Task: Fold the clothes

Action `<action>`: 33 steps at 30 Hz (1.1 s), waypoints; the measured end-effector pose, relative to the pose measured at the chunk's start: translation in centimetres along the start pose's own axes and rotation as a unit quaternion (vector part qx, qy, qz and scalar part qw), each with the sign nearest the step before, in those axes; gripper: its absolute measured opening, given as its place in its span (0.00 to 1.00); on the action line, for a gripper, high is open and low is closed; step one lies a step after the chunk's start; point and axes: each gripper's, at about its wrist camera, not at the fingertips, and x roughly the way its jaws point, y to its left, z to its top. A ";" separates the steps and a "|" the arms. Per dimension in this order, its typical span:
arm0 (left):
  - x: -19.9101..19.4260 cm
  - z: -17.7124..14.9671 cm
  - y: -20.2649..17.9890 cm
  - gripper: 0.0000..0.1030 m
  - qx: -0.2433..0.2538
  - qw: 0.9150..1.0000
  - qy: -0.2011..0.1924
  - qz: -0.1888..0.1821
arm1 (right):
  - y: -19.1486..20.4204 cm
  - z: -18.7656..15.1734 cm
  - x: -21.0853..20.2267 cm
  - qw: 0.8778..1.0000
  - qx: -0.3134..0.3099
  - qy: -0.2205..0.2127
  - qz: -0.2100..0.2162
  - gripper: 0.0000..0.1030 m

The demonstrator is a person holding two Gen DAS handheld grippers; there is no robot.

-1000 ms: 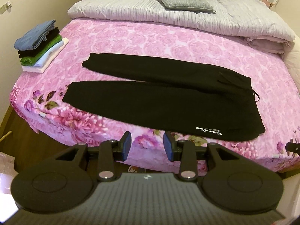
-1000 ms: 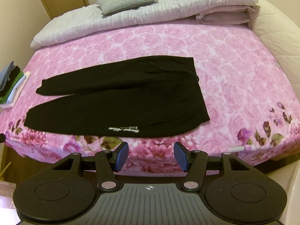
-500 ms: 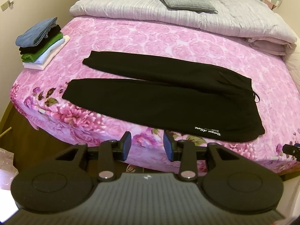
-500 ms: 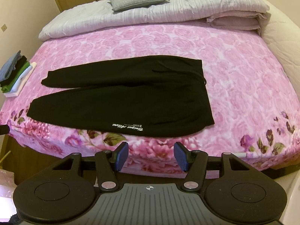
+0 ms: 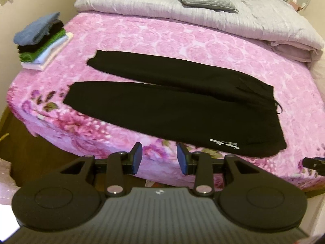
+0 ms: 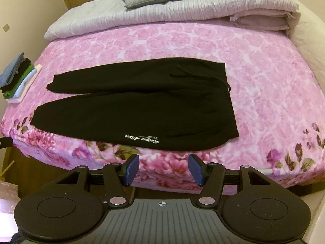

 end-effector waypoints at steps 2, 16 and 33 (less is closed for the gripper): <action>1.1 0.3 0.0 0.32 -0.002 1.000 0.008 -0.016 | -0.3 0.2 0.5 1.000 0.011 0.000 0.002 0.56; 12.0 11.1 -3.5 0.32 0.080 0.991 0.018 -0.108 | -4.4 7.1 5.2 0.995 0.093 -0.029 0.023 0.56; 27.5 22.8 -3.9 0.32 0.144 0.976 0.056 -0.154 | -7.3 17.7 17.3 0.994 0.103 0.007 -0.031 0.56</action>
